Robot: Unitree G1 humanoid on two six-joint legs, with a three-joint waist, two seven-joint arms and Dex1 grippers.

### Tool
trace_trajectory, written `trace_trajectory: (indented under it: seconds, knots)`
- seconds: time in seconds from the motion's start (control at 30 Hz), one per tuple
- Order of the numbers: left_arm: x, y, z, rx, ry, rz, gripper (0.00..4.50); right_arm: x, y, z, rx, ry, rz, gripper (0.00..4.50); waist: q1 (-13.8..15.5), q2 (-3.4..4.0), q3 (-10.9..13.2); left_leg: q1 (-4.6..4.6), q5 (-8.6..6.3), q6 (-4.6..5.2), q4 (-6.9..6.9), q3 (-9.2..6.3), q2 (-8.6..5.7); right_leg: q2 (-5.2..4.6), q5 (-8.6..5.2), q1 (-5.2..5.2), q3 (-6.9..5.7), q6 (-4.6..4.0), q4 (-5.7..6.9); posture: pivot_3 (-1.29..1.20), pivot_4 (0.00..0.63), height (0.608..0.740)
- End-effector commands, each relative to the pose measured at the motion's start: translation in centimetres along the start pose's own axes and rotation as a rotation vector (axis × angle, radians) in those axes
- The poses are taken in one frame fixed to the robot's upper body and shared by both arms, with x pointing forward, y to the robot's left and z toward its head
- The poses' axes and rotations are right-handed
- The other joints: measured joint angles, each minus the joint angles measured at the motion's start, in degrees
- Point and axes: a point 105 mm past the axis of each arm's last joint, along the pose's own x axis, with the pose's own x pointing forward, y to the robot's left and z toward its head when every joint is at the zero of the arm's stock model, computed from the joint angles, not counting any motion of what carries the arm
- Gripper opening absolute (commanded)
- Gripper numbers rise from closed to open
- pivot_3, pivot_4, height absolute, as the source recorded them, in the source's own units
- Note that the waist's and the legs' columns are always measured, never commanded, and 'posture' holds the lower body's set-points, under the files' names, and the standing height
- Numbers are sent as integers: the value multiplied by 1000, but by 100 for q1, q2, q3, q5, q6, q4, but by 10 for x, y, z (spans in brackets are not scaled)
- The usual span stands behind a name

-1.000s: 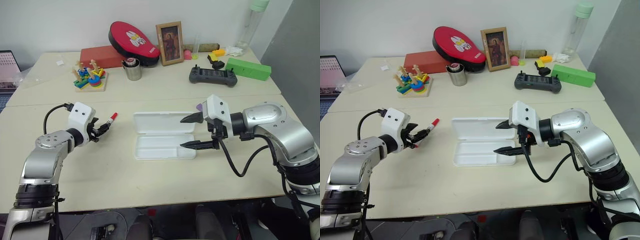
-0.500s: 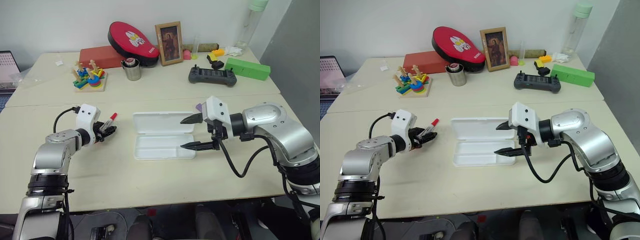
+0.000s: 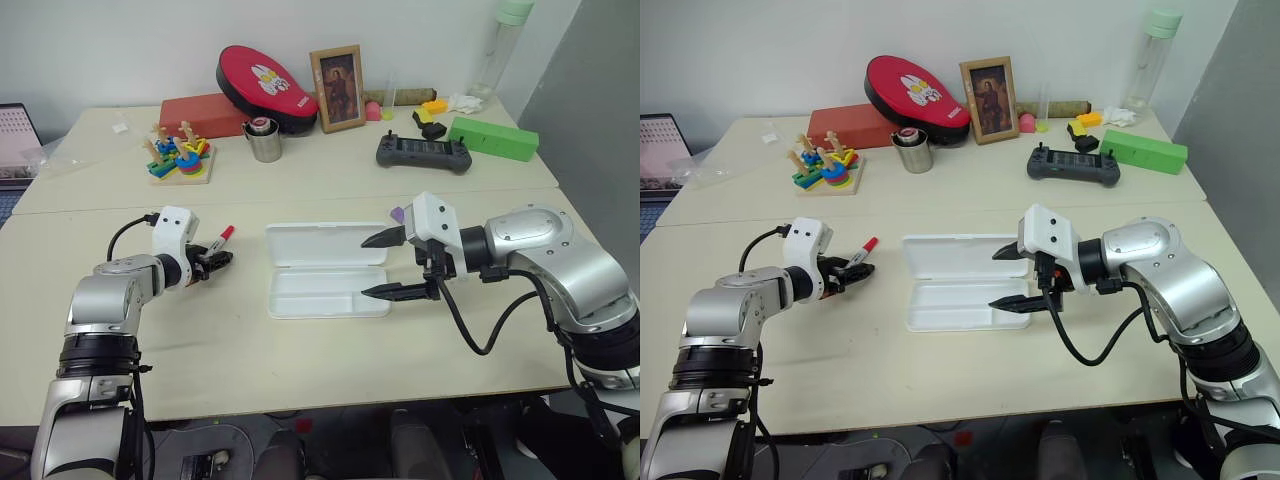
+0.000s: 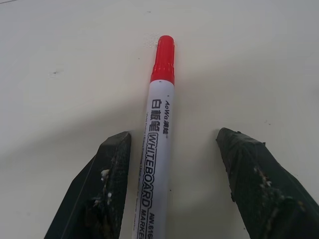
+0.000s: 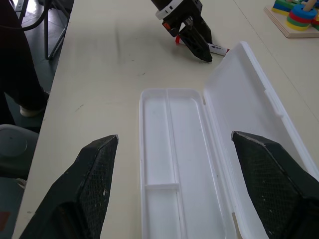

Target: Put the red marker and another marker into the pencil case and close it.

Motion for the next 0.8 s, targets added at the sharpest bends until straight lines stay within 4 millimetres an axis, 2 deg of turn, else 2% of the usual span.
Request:
trace_trajectory:
  seconds: [0.03,0.33,0.6,0.8]
  knots:
    - [-3,1,-2,-37,6,-14,2159,-4,1,9,-41,-18,-3,3812,2,0,0,0,0,0,2,-1,0,0,0,0,0,0,2,0,150,740]
    - [-5,5,-4,-24,16,-1,469,-4,0,8,-37,-19,-2,3812,5,0,0,-3,1,-1,18,0,0,0,0,0,-1,0,10,0,150,740]
    - [-6,9,-7,29,28,26,398,-4,1,8,-39,-18,-1,3812,5,0,0,-3,1,-1,21,-1,0,0,0,0,-1,0,14,0,150,740]
    - [-22,16,-6,235,32,90,398,-5,1,7,-39,-12,-5,3812,-38,1,0,1,1,-1,19,2,0,3,0,-1,7,0,14,0,150,740]
